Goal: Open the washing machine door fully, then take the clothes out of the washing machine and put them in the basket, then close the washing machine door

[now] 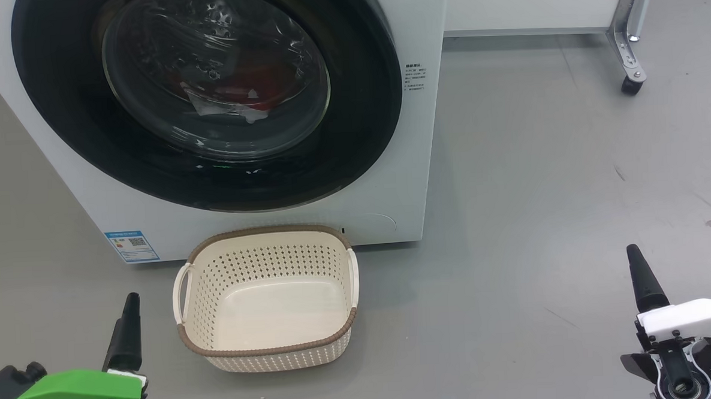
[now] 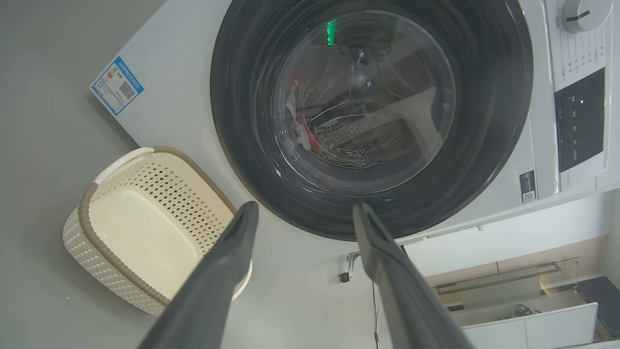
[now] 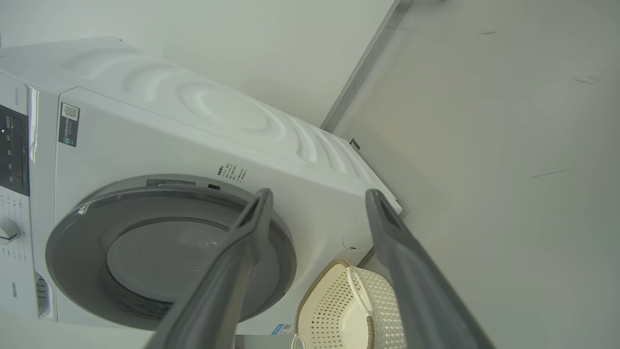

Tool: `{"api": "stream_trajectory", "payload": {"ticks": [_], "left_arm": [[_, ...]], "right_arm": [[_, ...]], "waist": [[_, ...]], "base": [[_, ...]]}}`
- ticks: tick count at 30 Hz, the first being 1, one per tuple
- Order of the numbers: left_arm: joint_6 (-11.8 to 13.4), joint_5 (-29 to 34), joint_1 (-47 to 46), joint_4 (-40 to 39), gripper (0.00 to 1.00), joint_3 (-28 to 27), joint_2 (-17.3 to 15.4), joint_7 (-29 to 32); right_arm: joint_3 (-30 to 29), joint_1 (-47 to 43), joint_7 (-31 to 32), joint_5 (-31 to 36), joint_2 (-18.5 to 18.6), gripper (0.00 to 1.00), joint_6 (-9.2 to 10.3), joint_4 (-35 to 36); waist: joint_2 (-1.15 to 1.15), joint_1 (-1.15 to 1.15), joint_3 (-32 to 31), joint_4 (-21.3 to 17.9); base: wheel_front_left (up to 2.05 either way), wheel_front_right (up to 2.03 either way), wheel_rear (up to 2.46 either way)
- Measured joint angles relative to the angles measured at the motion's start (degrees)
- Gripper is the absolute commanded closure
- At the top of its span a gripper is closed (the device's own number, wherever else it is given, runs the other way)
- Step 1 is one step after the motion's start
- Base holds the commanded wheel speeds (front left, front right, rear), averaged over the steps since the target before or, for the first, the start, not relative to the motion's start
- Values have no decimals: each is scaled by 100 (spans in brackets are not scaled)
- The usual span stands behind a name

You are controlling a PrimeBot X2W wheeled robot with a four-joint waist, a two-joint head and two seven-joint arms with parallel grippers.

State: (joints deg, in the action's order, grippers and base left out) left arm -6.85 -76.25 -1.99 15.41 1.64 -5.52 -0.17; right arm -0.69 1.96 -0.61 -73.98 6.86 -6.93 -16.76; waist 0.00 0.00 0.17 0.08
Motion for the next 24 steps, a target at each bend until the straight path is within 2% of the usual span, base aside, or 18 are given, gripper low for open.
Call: {"api": "stream_trajectory", "payload": {"ticks": [2, 5, 11, 24], "left_arm": [[0, 99, -15, -5, 0, 42, -37, -15], [10, 569, -104, -36, 0, 200, -138, -103], [122, 1228, -141, -82, 0, 463, -253, -202], [389, 2368, -152, -47, 0, 945, -326, -471]], "right_arm": [[31, 7, -15, 94, 23, 0, 0, 1], [190, 54, -78, 521, 111, 0, 2, 2], [427, 112, -198, 1110, 187, 0, 93, -22], [829, 115, -433, 2114, 258, 0, 259, -165]], "waist": [[0, 0, 0, 1], [0, 0, -3, 4], [0, 0, -11, 10], [0, 0, -60, 23]], "base": [[0, 0, 0], [0, 0, 0], [0, 0, 0], [0, 0, 0]]}}
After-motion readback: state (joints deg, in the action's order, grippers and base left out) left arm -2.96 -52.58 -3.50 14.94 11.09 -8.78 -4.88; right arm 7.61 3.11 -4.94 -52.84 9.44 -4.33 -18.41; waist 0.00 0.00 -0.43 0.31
